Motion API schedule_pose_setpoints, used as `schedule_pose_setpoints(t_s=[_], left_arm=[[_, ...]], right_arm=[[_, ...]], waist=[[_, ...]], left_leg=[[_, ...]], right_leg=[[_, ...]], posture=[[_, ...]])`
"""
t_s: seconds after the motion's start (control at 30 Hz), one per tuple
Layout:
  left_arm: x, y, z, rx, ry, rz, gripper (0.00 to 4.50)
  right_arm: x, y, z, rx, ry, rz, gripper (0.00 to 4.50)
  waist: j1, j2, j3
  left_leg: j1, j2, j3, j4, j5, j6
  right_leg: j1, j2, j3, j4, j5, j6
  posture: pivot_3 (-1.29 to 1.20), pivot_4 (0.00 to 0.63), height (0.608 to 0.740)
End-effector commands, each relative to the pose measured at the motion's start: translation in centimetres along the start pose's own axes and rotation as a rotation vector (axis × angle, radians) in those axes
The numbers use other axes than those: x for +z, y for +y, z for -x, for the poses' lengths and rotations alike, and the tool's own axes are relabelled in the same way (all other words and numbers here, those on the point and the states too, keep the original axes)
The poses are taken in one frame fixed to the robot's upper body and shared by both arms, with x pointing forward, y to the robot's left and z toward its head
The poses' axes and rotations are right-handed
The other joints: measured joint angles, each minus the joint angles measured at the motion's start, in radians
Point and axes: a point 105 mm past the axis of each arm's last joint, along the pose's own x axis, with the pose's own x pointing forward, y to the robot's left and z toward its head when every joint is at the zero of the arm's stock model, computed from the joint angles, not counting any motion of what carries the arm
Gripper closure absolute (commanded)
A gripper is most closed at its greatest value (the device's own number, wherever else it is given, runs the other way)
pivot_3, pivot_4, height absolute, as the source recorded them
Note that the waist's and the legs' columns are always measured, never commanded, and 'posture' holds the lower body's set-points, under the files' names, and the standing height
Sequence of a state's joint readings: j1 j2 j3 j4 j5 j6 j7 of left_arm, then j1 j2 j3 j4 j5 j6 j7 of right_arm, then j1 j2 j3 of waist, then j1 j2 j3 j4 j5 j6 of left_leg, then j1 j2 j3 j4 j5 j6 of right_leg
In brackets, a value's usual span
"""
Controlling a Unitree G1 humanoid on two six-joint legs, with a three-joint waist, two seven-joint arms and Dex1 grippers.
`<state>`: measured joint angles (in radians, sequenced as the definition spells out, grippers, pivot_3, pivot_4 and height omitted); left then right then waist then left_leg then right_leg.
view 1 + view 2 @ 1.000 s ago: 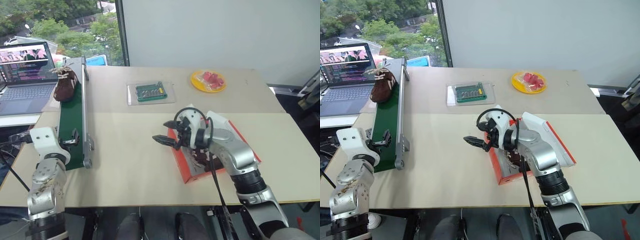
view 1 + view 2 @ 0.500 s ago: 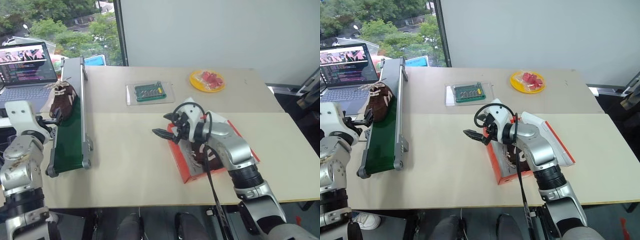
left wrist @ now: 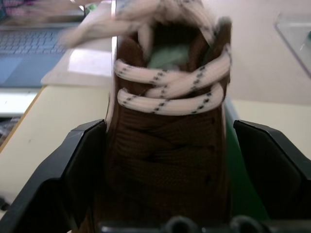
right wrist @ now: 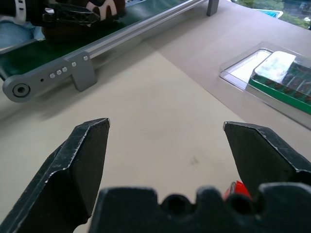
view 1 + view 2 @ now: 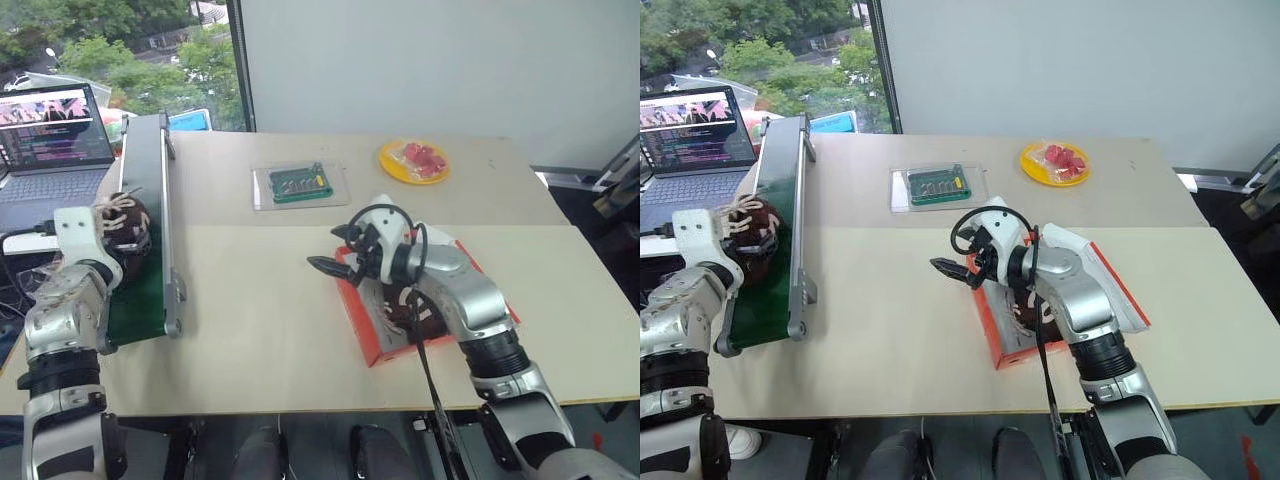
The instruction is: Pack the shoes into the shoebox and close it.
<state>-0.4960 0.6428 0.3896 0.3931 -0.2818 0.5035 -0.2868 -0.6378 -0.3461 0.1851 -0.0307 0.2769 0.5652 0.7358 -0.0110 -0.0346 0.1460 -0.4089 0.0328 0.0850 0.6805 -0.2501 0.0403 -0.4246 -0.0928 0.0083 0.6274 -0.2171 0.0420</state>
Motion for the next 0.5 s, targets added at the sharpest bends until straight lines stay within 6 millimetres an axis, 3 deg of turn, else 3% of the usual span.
schedule_pose_setpoints(t_s=[0.03, 0.2, 0.33, 0.5], left_arm=[[-0.4, -1.2, -0.3, -0.048, 0.012, 0.018, 1.25], [1.2, -1.7, -0.3, -0.053, -0.05, 0.026, 3.11], [4.0, -2.2, -0.1, -0.047, -0.14, 0.056, 4.15], [7.2, -3.9, 0.3, -0.099, -0.229, 0.063, 4.23]], right_arm=[[1.4, -0.2, 0.6, -0.017, -0.038, 0.033, 0.0], [1.5, -0.3, 0.7, -0.021, -0.04, 0.032, 0.0], [1.7, -0.2, 0.7, -0.02, -0.043, 0.032, 0.0], [1.9, -0.4, 0.7, -0.024, -0.055, 0.026, 0.0]], waist=[[0.004, 0.0, 0.0], [0.009, 0.0, 0.0], [0.011, 0.0, 0.0], [0.007, 0.0, 0.0]], left_leg=[[0.001, 0.0, 0.0, 0.0, 0.0, 0.0], [0.001, 0.0, -0.001, 0.0, 0.0, 0.0], [0.001, 0.0, -0.001, 0.0, 0.0, 0.0], [-0.004, 0.0, -0.001, 0.0, 0.0, 0.0]], right_leg=[[0.001, 0.0, 0.0, 0.0, 0.0, 0.0], [0.001, 0.0, 0.0, 0.0, 0.0, 0.0], [0.001, 0.0, 0.0, 0.0, 0.0, 0.0], [-0.002, 0.0, -0.001, -0.001, 0.0, 0.0]], posture=[[0.0, 0.15, 0.74], [0.0, 0.15, 0.74], [0.0, 0.15, 0.74], [0.0, 0.15, 0.74]])
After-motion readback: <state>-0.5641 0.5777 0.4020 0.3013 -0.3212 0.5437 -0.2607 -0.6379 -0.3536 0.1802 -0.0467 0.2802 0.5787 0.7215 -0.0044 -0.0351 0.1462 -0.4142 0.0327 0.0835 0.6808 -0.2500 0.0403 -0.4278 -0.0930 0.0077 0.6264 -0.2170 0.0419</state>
